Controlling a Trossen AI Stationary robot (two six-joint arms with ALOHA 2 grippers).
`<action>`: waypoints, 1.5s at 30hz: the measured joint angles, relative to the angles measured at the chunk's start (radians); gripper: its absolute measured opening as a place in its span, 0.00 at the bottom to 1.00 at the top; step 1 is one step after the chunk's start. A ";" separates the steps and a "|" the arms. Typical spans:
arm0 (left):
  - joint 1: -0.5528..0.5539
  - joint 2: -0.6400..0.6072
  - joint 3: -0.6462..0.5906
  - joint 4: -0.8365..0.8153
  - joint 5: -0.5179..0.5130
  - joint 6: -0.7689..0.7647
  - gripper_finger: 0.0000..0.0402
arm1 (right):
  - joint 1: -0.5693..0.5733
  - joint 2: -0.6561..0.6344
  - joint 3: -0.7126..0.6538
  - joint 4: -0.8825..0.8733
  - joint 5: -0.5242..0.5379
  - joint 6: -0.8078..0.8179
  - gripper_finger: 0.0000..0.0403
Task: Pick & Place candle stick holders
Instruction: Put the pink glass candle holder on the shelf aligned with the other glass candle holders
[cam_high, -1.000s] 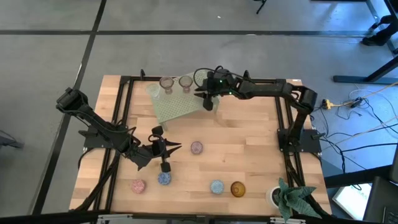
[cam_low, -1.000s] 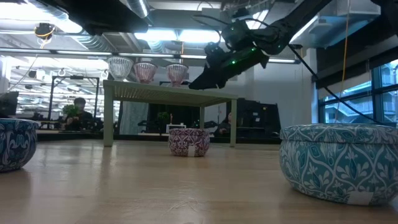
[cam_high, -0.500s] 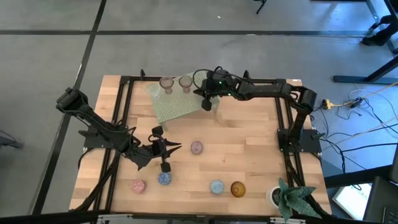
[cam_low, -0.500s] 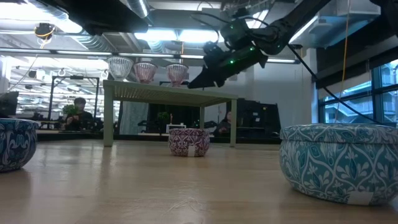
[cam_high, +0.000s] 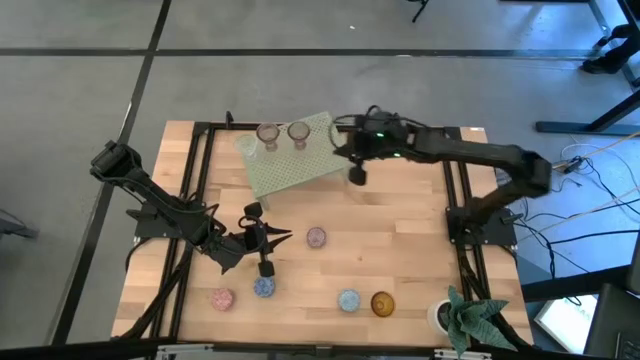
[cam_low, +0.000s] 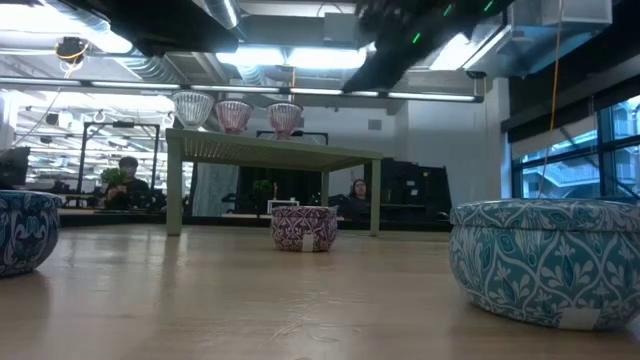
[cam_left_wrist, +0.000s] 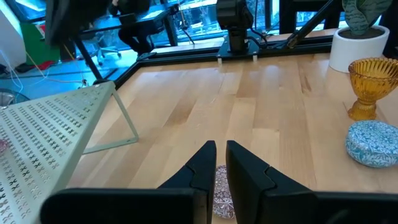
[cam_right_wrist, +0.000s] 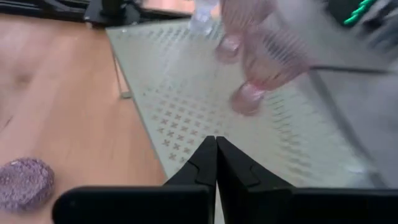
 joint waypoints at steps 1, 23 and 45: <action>0.000 0.000 0.000 0.000 0.000 0.000 0.08 | 0.018 -0.044 0.000 -0.033 0.047 -0.014 0.01; 0.017 0.000 0.000 0.008 -0.010 0.020 0.08 | -0.114 -0.018 -0.367 0.710 -0.042 0.060 0.00; 0.032 0.000 0.000 0.000 0.019 0.010 0.08 | -0.141 0.365 -0.022 0.636 -0.208 0.066 0.00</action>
